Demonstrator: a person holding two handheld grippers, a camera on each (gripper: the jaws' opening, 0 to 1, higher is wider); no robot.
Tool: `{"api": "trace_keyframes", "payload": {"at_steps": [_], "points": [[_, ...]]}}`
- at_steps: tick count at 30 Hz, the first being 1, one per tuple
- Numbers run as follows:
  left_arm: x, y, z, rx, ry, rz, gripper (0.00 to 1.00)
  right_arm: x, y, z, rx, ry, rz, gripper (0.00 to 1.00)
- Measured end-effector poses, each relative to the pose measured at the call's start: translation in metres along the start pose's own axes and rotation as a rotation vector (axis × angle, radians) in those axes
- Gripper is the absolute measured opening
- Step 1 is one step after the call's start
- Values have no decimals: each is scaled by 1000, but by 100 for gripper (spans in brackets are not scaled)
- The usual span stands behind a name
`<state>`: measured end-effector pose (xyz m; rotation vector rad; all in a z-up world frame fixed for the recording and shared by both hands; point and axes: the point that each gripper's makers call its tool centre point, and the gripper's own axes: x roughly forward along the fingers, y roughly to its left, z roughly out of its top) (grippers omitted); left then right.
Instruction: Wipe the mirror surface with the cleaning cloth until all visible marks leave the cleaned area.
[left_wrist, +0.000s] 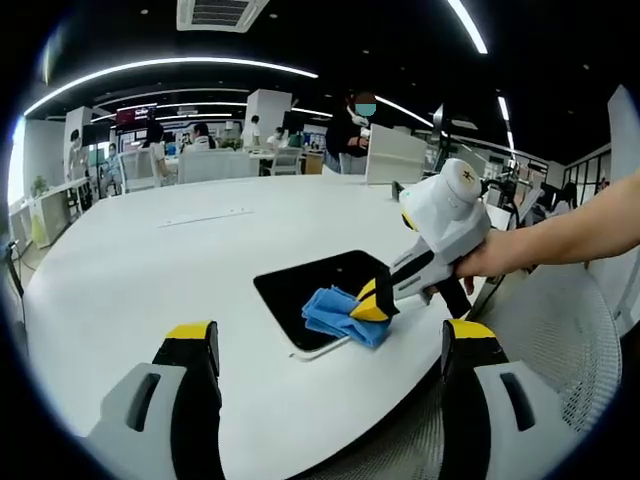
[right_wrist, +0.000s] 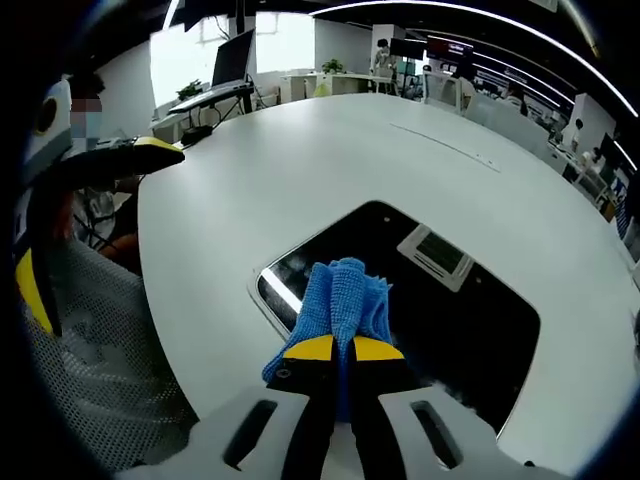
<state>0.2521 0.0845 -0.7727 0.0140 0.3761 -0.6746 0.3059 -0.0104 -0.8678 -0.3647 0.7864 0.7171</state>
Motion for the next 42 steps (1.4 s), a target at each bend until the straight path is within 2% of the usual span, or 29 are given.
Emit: {"api": "trace_keyframes", "payload": {"at_steps": [17, 35, 37, 42], "points": [[-1, 0, -2, 1, 9, 1, 92, -14, -19, -18, 40, 9, -28, 0], [-1, -1, -2, 3, 11, 4, 92, -12, -21, -16, 43, -13, -49, 0], [0, -1, -2, 4, 11, 3, 92, -10, -26, -14, 31, -27, -75, 0], [0, -1, -2, 3, 10, 3, 92, -7, -31, -11, 55, -23, -84, 0]]}}
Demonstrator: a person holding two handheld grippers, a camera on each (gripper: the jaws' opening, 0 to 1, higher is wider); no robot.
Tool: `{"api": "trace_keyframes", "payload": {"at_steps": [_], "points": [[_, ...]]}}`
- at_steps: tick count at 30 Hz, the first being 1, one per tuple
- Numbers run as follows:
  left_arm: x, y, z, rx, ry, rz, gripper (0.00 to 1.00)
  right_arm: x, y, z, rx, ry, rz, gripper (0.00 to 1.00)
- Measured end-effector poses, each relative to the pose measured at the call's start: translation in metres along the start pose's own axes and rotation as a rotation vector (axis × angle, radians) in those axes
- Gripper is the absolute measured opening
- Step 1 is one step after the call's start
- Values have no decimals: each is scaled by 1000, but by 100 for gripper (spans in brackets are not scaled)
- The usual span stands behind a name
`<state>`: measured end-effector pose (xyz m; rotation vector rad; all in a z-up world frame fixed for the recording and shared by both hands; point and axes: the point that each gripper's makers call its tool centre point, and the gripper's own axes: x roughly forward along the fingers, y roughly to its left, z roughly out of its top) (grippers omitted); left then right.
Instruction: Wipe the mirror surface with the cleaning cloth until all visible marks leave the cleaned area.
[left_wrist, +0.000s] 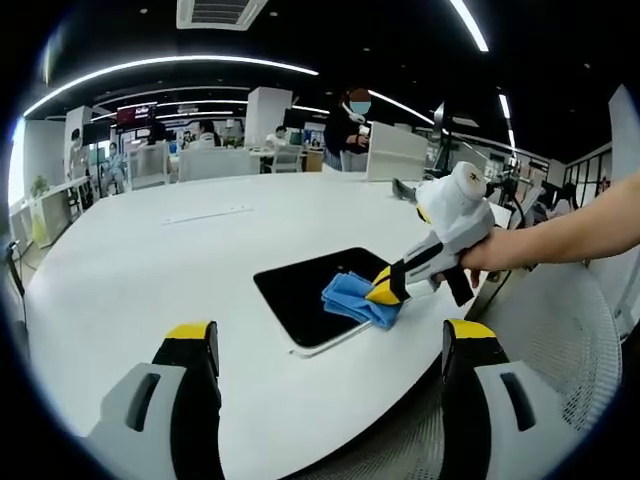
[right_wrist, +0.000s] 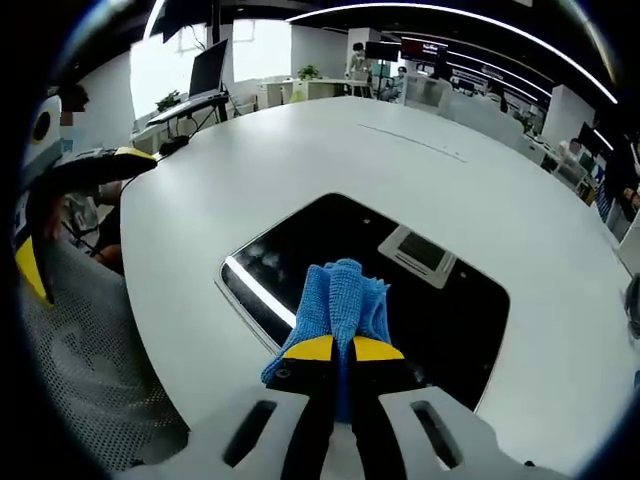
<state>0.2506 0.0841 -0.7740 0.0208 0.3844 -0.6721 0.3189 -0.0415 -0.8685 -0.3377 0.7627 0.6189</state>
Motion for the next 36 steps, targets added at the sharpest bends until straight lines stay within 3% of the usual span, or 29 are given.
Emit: {"api": "trace_keyframes", "payload": {"at_steps": [36], "points": [[1, 0, 3, -4, -19, -4, 91, 33, -48, 30, 102, 3, -75, 0]]}}
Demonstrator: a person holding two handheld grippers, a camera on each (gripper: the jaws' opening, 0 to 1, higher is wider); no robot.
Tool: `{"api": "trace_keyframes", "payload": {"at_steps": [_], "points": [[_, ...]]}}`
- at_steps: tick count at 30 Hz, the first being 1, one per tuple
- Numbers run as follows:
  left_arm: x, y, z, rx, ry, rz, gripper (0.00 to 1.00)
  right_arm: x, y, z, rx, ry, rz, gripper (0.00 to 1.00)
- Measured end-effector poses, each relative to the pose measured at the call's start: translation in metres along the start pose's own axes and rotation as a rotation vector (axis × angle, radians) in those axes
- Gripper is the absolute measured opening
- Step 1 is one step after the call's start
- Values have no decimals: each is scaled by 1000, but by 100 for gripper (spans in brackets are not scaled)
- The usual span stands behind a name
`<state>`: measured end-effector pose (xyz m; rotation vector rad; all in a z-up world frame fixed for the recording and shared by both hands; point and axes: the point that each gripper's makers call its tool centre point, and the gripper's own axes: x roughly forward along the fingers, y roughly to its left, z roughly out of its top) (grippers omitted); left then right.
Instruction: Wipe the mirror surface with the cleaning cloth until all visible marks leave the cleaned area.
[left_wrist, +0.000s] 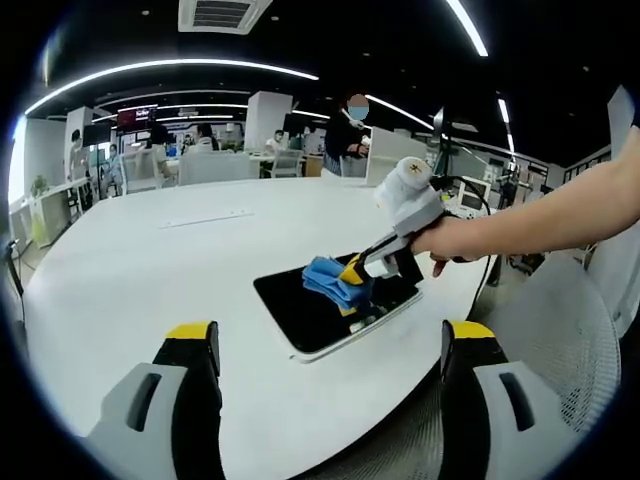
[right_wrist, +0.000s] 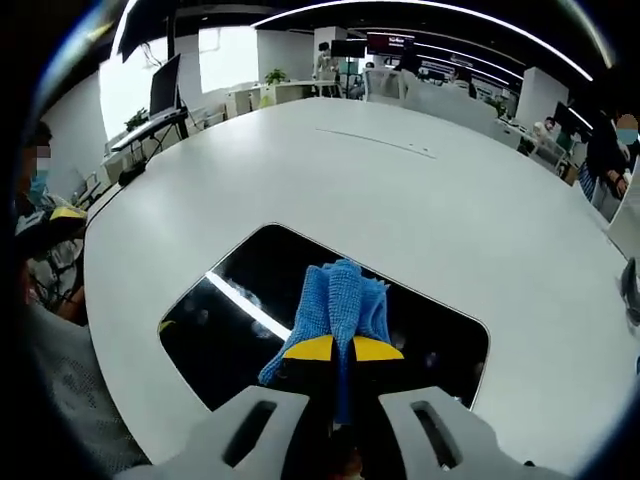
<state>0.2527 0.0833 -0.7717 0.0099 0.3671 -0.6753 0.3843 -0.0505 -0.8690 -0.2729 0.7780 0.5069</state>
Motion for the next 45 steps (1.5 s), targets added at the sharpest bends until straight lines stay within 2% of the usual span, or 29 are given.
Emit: {"api": "trace_keyframes", "payload": {"at_steps": [17, 45], "points": [[0, 0, 0, -2, -2, 0, 90, 11, -11, 12, -7, 7, -36, 0], [2, 2, 0, -7, -9, -4, 89, 28, -25, 31, -101, 6, -72, 0]]}}
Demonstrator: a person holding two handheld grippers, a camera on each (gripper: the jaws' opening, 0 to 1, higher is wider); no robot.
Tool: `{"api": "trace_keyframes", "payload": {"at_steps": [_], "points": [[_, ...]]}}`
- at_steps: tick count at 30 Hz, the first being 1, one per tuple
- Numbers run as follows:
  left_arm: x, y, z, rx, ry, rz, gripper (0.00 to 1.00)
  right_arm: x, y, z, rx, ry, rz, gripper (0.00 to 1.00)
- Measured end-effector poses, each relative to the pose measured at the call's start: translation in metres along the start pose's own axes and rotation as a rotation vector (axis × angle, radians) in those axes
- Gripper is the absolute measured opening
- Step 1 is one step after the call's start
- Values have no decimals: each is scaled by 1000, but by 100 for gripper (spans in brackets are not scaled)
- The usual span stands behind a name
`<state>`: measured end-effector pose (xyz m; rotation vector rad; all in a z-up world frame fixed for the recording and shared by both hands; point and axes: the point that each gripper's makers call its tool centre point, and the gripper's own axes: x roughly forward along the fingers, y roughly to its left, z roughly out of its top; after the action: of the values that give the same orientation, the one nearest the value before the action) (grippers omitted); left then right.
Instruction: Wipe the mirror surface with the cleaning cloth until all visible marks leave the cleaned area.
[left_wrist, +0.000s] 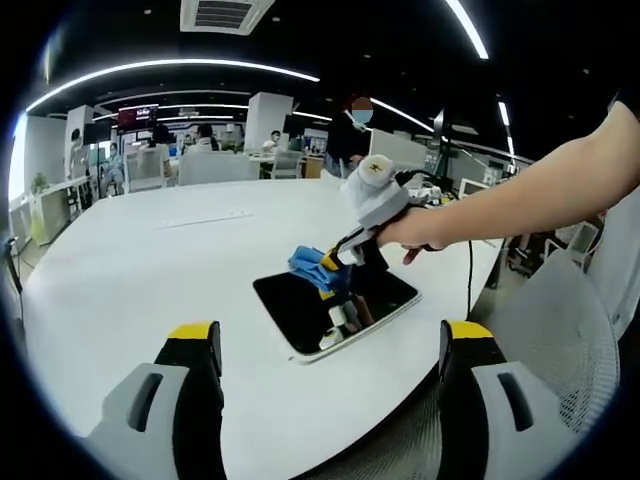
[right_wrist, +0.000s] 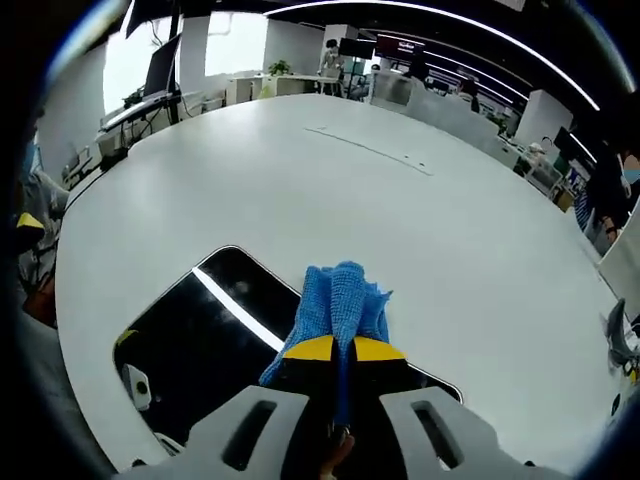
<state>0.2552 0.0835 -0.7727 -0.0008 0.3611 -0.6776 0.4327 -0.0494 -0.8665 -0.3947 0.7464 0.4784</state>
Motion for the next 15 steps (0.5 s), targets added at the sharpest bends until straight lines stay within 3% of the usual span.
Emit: {"api": "trace_keyframes", "payload": {"at_steps": [15], "points": [[-1, -2, -1, -2, 8, -4, 89, 6, -7, -3, -48, -18, 2, 0]]}}
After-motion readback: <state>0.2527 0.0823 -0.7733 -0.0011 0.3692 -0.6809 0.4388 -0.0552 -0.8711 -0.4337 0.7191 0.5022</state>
